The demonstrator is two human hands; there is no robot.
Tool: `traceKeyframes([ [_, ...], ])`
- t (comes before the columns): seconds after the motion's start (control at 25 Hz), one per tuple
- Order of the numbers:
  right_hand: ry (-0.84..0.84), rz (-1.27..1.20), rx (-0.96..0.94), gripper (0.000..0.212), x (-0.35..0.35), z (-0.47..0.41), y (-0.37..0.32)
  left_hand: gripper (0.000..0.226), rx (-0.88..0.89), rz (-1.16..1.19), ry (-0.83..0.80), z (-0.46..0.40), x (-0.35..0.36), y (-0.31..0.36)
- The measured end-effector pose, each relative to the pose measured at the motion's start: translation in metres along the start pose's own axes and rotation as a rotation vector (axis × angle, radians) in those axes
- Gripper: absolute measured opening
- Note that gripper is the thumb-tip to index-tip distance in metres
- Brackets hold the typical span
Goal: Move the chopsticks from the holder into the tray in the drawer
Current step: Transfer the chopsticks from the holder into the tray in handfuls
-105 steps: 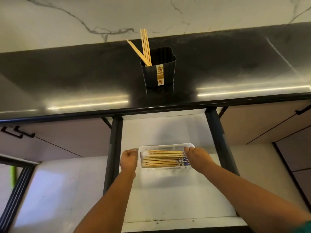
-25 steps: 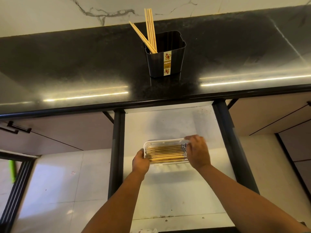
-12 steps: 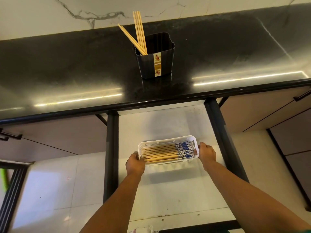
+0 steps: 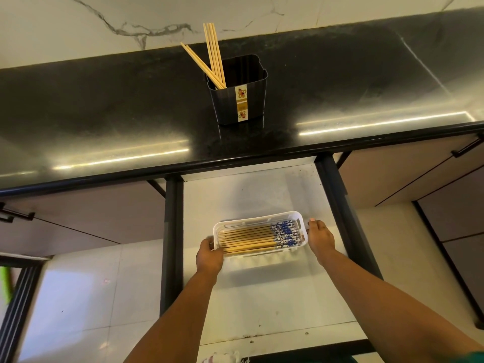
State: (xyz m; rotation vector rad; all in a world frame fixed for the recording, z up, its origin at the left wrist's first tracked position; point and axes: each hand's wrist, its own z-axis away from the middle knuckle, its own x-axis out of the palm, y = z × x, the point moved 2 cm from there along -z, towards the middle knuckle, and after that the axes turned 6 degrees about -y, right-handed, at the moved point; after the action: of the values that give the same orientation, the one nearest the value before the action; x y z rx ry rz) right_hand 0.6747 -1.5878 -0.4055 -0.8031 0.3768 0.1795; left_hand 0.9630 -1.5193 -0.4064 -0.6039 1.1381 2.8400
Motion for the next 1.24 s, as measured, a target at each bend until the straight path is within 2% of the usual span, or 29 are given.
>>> traceKeyframes([
  [0.16,-0.005,0.082,0.012,0.047,0.0,-0.001,0.007,0.049,-0.018,0.034,-0.001,0.004,-0.002,0.0],
  [0.44,-0.027,0.142,-0.021,0.043,-0.006,0.003,-0.003,0.049,-0.052,0.049,-0.042,0.003,-0.005,0.001],
  [0.56,0.046,0.184,-0.128,0.039,-0.012,0.006,-0.017,0.055,-0.004,0.004,-0.022,0.01,-0.007,0.013],
  [0.68,0.081,0.315,-0.303,0.035,-0.013,0.013,-0.045,0.059,0.124,-0.095,0.055,0.018,-0.011,0.038],
  [0.84,0.035,0.618,-0.604,0.036,0.002,0.034,-0.104,0.059,0.281,-0.069,0.103,0.03,-0.017,0.102],
  [0.96,0.045,0.435,-0.826,0.036,0.008,0.06,-0.171,0.058,0.452,-0.029,0.117,0.039,-0.027,0.173],
  [1.08,0.065,0.458,-1.031,0.039,0.018,0.084,-0.248,0.052,0.631,-0.033,0.136,0.05,-0.041,0.249],
  [1.24,0.013,0.386,-1.111,0.035,0.033,0.096,-0.338,0.049,0.694,0.015,0.034,0.058,-0.058,0.33],
])
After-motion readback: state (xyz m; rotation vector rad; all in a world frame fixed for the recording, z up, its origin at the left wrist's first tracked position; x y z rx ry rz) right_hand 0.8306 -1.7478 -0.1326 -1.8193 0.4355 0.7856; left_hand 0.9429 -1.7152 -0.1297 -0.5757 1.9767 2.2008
